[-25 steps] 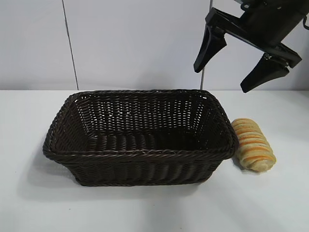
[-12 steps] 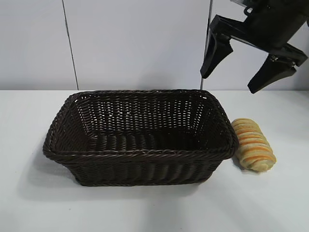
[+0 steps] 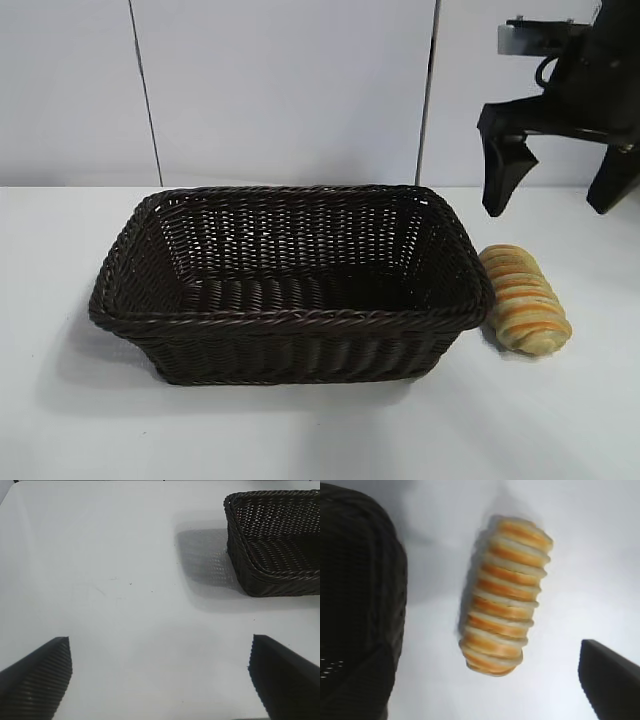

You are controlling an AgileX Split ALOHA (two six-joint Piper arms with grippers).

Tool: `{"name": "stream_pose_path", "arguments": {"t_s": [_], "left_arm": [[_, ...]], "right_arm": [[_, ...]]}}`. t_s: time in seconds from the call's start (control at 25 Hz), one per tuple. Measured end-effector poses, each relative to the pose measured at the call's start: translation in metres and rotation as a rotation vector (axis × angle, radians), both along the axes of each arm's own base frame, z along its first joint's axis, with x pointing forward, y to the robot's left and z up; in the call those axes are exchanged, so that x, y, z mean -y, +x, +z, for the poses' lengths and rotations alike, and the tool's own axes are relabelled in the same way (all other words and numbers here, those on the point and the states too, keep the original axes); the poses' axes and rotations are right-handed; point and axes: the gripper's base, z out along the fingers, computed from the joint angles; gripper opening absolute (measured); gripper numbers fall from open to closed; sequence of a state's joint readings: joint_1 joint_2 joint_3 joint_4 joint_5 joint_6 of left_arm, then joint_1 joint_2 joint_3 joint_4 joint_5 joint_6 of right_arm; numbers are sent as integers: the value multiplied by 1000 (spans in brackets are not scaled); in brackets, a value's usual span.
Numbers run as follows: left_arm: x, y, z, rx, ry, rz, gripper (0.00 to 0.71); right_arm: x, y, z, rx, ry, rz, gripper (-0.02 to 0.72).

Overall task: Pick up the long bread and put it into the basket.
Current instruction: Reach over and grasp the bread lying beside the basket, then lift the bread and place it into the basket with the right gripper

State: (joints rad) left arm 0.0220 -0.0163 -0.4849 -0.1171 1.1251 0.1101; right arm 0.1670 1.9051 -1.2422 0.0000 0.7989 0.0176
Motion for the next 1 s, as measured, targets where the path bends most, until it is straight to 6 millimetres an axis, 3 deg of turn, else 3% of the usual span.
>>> {"name": "stream_pose_path", "arguments": {"t_s": [0.2,0.28,0.36,0.48,0.56,0.84,1.0], "left_arm": [[0,0,0,0,0,0,689],[0,0,0,0,0,0,689],[0,0,0,0,0,0,689],[0,0,0,0,0,0,689],[0,0,0,0,0,0,689],[0,0,0,0,1,1,689],[0,0,0,0,1,1,689]], "right_arm": [[-1,11,-27,21,4,-28,694],[-2,14,-30,44,13,-43,650],[-2,15,-31,52,18,-61,508],[-2,16,-31,54,19,-91,209],[-1,16,-31,55,14,-98,107],[1,15,-30,54,-6,-101,62],[3,12,-14,71,-28,-84,62]]}}
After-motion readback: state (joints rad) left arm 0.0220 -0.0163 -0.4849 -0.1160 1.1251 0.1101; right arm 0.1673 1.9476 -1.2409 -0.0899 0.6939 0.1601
